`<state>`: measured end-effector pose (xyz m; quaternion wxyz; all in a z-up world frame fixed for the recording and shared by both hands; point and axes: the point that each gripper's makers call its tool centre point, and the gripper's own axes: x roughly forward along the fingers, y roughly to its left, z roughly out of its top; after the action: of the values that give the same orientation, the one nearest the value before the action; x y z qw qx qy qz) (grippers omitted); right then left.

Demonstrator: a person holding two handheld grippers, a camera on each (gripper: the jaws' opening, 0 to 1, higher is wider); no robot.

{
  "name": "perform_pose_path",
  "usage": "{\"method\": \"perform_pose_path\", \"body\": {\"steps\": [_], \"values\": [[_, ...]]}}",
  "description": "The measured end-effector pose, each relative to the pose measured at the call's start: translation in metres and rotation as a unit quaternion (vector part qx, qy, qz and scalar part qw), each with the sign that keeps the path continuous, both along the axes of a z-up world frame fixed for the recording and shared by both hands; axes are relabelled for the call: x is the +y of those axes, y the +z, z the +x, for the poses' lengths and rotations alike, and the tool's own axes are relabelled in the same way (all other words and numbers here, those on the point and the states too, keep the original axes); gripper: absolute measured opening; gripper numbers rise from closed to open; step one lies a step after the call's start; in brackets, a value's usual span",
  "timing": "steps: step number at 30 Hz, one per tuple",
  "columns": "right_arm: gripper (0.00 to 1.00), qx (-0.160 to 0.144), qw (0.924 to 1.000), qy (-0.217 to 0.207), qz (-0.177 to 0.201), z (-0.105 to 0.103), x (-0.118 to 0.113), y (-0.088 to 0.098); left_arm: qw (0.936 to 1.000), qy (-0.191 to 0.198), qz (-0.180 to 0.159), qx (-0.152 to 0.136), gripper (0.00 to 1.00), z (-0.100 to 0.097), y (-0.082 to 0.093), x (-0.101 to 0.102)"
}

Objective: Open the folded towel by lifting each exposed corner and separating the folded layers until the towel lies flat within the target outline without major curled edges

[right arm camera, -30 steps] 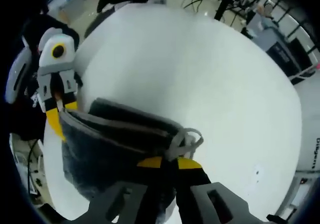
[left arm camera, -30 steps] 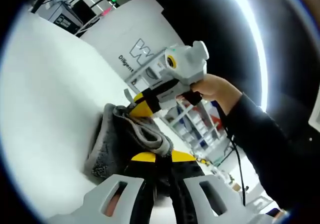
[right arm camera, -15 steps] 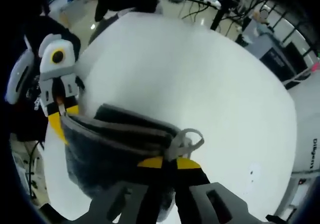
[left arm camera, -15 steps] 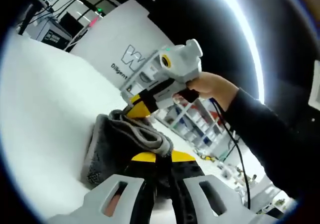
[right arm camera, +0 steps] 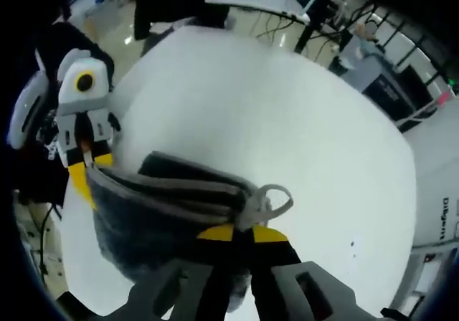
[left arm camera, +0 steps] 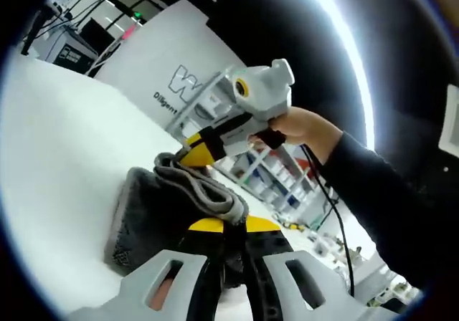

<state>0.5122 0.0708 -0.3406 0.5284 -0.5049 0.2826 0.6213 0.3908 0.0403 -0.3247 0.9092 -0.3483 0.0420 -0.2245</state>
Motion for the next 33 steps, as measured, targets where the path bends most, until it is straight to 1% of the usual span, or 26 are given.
{"method": "perform_pose_path", "body": {"steps": [7,11,18,27,33], "values": [[0.0,-0.008,1.0,0.003,0.006,0.001,-0.002,0.004,1.0,0.0,0.003,-0.002,0.04,0.0,0.002,-0.003],[0.0,-0.014,0.9998,0.003,0.01,0.0,-0.005,0.008,0.9999,-0.001,0.007,-0.007,0.04,0.0,0.006,-0.005],[0.0,-0.018,0.9996,-0.005,0.023,-0.008,-0.012,0.012,0.9998,-0.004,0.015,-0.012,0.04,-0.001,0.011,-0.009],[0.0,-0.024,0.9992,-0.007,0.032,-0.003,-0.014,0.017,0.9996,-0.003,0.023,-0.015,0.05,-0.001,0.014,-0.014],[0.0,-0.027,0.9987,-0.009,0.041,-0.005,-0.022,0.02,0.9994,-0.007,0.03,-0.018,0.05,-0.001,0.016,-0.02]]}}
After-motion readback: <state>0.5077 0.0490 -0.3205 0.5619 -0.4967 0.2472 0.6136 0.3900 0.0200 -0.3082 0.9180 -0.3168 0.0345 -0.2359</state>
